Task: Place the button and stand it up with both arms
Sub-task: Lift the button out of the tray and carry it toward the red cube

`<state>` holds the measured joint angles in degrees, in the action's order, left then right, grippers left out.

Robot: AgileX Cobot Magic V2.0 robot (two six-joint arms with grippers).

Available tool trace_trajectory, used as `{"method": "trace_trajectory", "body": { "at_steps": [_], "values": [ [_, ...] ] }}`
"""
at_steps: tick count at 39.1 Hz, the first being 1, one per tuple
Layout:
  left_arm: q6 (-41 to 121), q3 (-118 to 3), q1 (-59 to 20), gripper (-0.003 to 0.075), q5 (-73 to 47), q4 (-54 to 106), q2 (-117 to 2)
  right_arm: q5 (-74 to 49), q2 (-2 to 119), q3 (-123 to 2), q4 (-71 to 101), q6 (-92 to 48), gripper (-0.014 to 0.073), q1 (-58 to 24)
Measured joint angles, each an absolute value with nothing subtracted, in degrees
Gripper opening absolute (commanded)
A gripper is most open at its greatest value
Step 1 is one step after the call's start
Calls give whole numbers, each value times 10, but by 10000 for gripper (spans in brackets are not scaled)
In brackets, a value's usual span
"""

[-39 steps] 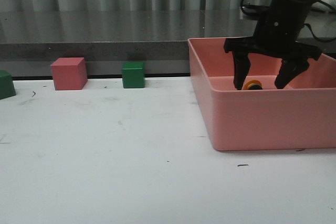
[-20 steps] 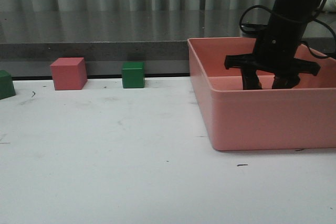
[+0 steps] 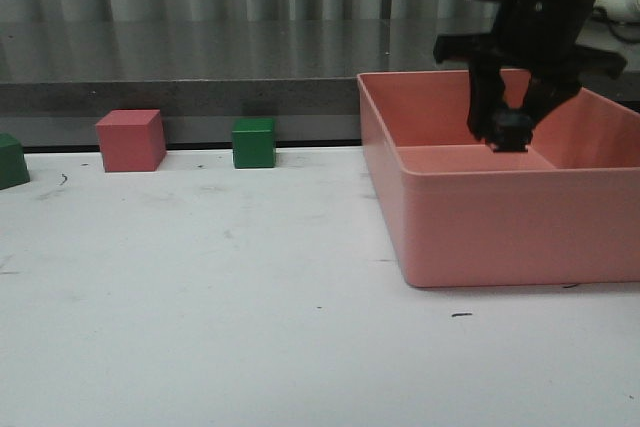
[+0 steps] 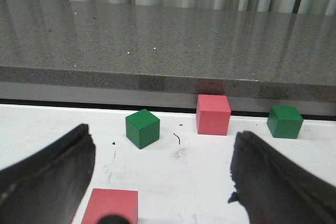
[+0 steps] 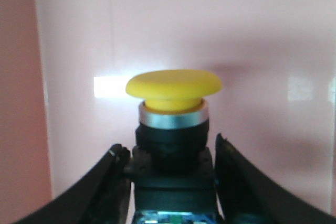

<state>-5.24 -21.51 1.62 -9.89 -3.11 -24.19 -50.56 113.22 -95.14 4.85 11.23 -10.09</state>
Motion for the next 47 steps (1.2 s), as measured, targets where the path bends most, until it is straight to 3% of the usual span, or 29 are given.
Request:
{"method": "trace_trajectory", "body": {
  "at_steps": [9, 18, 33, 47],
  "values": [
    [-52, -215, 16, 510, -99, -31, -242, -510, 1063, -951, 49, 112, 297, -159],
    [-52, -215, 16, 511, -99, -31, -242, -524, 1063, -971, 49, 113, 297, -275],
    [-52, -215, 16, 511, -98, -31, -242, -560, 1189, -1112, 77, 113, 297, -411],
    [-52, -215, 16, 511, -98, -31, -242, -589, 1313, -1209, 82, 152, 297, -425]
  ]
}}
